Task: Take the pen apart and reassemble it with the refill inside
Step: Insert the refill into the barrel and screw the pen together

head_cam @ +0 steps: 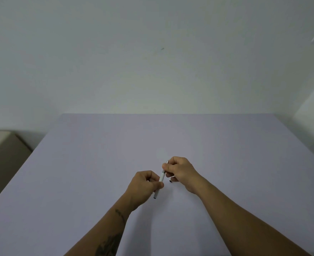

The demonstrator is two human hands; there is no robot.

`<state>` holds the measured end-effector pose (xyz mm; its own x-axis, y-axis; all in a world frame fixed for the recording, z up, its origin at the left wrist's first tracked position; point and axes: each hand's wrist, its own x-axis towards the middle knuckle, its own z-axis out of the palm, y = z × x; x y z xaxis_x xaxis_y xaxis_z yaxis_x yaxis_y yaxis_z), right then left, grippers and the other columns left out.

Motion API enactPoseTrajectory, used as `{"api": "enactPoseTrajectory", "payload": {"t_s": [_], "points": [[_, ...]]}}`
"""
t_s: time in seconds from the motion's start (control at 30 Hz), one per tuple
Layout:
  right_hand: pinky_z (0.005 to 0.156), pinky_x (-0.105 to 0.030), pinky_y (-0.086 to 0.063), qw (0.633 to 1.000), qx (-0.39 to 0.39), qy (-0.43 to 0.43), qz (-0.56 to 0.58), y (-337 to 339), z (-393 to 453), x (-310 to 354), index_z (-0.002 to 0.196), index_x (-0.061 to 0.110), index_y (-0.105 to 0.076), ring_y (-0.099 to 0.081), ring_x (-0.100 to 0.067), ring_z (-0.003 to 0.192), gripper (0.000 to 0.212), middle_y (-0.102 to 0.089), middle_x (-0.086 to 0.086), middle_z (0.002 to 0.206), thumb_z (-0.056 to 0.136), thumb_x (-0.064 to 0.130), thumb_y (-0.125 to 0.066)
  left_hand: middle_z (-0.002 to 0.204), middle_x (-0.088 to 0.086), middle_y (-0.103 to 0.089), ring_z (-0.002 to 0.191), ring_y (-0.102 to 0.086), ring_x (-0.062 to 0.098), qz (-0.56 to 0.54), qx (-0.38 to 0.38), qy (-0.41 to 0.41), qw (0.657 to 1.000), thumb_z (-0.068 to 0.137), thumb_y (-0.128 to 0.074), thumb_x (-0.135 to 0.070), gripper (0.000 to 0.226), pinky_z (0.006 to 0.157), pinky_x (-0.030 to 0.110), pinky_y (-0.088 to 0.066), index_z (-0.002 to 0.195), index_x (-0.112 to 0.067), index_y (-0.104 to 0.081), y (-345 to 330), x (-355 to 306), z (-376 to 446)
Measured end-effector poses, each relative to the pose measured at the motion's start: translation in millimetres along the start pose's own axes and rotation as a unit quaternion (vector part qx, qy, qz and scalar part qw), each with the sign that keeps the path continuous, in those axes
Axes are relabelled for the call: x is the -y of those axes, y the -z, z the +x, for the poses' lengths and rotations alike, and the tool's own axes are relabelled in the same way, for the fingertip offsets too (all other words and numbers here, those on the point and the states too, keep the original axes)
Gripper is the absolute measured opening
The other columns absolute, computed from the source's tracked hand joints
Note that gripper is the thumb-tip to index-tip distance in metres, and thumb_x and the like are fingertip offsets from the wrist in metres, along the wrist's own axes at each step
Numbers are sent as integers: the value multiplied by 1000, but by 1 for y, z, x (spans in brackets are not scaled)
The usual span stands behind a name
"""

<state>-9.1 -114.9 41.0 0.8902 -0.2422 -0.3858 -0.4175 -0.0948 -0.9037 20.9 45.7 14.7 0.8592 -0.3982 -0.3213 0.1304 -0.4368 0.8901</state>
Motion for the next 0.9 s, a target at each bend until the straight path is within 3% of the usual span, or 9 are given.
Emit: {"api": "enactPoseTrajectory", "payload": {"t_s": [0.23,0.5,0.67,0.8,0.9], "points": [[74,-30,-52,995,65,-26,66,5,-2,3,104,13,-76,-64,-16,85,19,-72,-1,93,97,13,-58,70,4,-64,67,-62,17,-17,-4,-8,1000,81,-75,-11,6,72,32,-54,79,-7,-71,5,2,0],[73,-31,-51,998,36,-22,47,-1,1,0,88,13,-74,-64,-16,82,15,-72,-2,87,95,11,-61,71,6,-63,70,-61,20,-11,3,-7,1000,81,-74,-11,6,74,34,-53,77,-8,-71,6,5,0],[68,-32,-50,999,3,-14,46,-5,3,-2,73,13,-60,-63,-20,80,19,-71,-4,82,91,15,-67,70,5,-63,69,-60,19,-10,3,-11,1000,80,-75,-12,7,75,36,-54,80,-6,-72,4,5,2],[70,-30,-51,999,10,-26,33,-5,2,-1,76,14,-58,-63,-17,79,19,-72,-1,83,91,19,-69,71,6,-64,68,-62,18,-6,6,-11,1000,80,-75,-13,11,77,37,-56,83,-4,-72,3,6,2],[72,-30,-50,996,56,-52,52,0,0,0,86,12,-67,-63,-16,79,12,-70,-1,86,92,22,-67,70,5,-63,67,-62,17,-10,7,-10,1000,80,-76,-13,11,73,33,-54,82,-4,-71,3,7,1]]}}
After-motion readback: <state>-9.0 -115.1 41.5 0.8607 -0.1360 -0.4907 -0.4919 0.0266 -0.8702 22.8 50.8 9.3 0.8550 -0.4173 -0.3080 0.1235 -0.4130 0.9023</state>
